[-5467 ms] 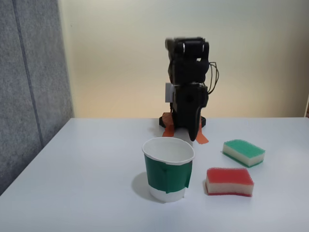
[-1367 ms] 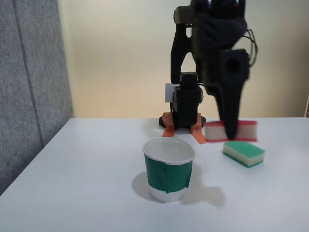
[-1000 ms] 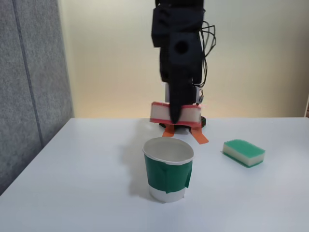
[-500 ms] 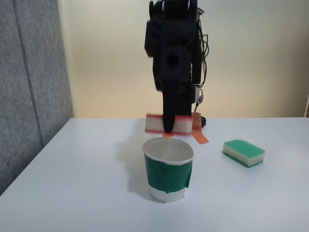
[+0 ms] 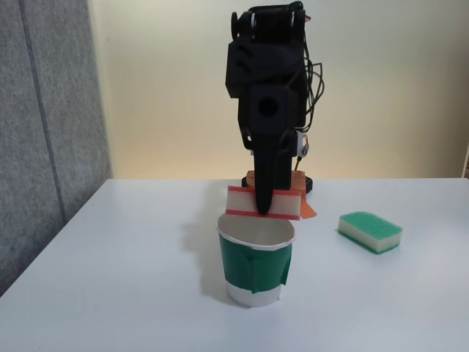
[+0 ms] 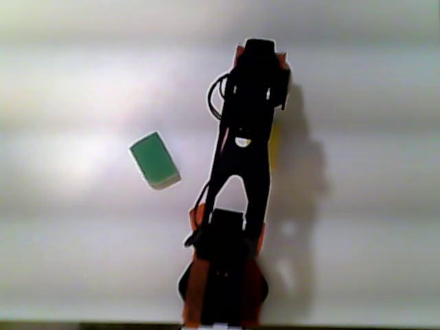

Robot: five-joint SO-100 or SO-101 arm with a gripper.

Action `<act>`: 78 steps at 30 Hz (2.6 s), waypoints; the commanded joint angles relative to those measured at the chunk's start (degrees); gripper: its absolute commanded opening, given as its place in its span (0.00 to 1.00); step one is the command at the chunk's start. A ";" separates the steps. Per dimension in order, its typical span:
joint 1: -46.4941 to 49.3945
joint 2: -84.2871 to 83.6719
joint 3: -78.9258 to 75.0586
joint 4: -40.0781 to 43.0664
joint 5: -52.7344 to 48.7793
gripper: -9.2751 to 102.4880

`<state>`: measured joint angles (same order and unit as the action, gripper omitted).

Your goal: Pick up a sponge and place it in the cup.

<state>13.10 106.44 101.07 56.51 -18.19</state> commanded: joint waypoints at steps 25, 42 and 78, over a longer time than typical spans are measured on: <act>1.58 26.63 4.92 13.01 10.63 0.08; -6.50 69.87 47.81 9.05 19.07 0.08; -7.82 86.40 80.33 16.61 28.13 0.08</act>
<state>4.83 191.95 180.62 72.77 8.26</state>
